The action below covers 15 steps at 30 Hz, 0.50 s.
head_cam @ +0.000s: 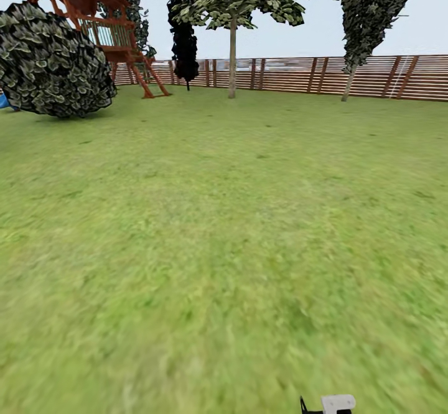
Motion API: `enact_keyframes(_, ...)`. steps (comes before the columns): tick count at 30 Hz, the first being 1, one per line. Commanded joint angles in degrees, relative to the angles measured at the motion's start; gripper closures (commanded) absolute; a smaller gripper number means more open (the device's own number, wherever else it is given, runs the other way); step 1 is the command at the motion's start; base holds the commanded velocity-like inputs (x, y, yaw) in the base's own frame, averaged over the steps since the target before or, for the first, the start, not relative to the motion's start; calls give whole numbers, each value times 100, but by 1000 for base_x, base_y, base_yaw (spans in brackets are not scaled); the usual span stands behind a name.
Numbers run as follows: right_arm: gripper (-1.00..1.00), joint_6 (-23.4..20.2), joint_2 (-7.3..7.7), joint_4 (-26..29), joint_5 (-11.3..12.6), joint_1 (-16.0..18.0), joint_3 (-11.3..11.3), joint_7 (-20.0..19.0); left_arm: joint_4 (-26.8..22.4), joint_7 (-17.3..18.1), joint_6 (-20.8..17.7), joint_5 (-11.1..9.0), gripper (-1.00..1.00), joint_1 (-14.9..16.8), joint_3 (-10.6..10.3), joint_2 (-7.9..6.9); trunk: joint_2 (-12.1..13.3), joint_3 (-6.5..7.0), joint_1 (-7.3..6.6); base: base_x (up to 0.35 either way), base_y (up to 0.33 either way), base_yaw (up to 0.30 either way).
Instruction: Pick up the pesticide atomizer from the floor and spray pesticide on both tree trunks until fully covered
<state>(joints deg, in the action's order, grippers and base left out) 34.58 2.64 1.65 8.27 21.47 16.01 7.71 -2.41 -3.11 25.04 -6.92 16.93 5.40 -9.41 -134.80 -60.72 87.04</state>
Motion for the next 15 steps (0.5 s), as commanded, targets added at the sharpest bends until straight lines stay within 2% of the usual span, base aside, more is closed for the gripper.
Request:
enact_keyframes(1, -100, 14, 0, -2, 52, 1, 52, 11, 4, 12, 18, -2, 100, 3, 40, 1, -2, -5, 2, 339, 0, 0)
enact_keyframes(15, -100, 14, 0, -4, 52, 2, 52, 11, 5, 12, 18, -5, 100, 3, 40, 1, -2, -5, 2, 338, 0, 0)
